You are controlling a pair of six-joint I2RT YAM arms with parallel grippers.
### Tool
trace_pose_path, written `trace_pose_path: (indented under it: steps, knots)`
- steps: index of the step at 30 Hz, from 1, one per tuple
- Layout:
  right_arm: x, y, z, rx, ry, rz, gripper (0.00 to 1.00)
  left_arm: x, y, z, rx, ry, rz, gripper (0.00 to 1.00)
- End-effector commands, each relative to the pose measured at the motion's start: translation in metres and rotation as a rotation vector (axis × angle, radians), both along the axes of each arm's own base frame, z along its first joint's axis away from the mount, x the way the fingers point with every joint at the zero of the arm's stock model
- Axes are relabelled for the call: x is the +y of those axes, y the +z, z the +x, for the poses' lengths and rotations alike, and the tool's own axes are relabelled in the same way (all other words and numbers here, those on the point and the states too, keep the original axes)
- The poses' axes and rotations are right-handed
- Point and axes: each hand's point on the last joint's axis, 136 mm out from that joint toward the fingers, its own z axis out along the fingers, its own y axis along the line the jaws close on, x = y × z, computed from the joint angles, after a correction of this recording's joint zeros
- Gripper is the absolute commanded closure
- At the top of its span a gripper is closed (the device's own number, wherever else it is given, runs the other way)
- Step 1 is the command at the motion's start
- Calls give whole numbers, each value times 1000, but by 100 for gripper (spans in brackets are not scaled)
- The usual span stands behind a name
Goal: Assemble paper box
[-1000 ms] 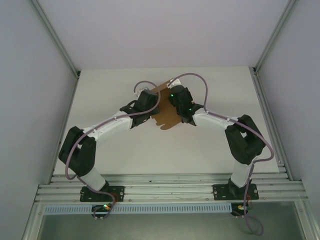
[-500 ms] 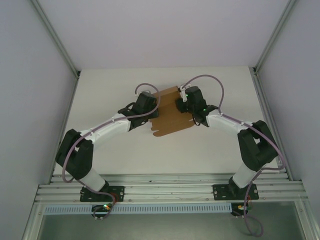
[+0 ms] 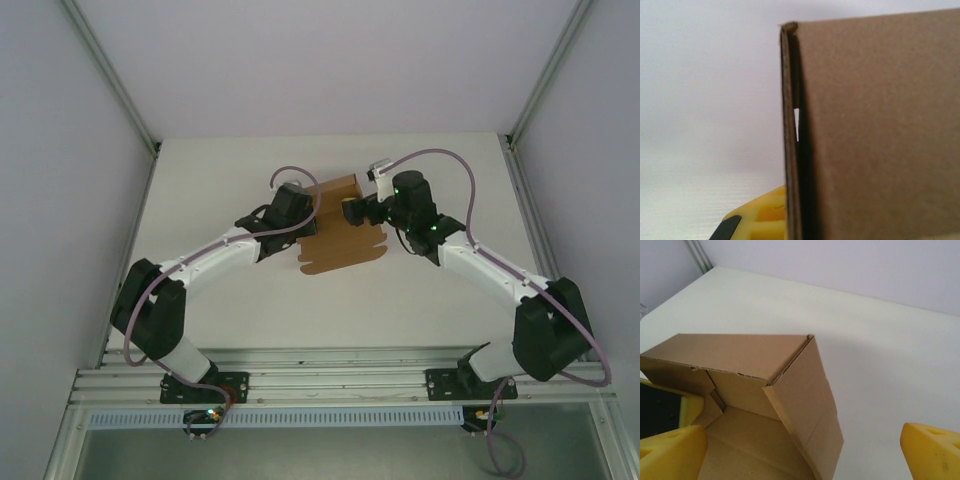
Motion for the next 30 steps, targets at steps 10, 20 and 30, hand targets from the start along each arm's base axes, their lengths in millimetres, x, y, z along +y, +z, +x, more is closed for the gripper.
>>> trace_pose_path:
  steps: [10,20,30]
  knots:
    - [-11,-21,19,14,-130,-157,36,-12,6,1,1,-51,-32,100]
    - [-8,-33,41,13,-227,-235,93,24,-12,12,75,114,115,100]
    - [-33,-29,22,-33,-472,-345,100,151,-40,2,255,588,518,100]
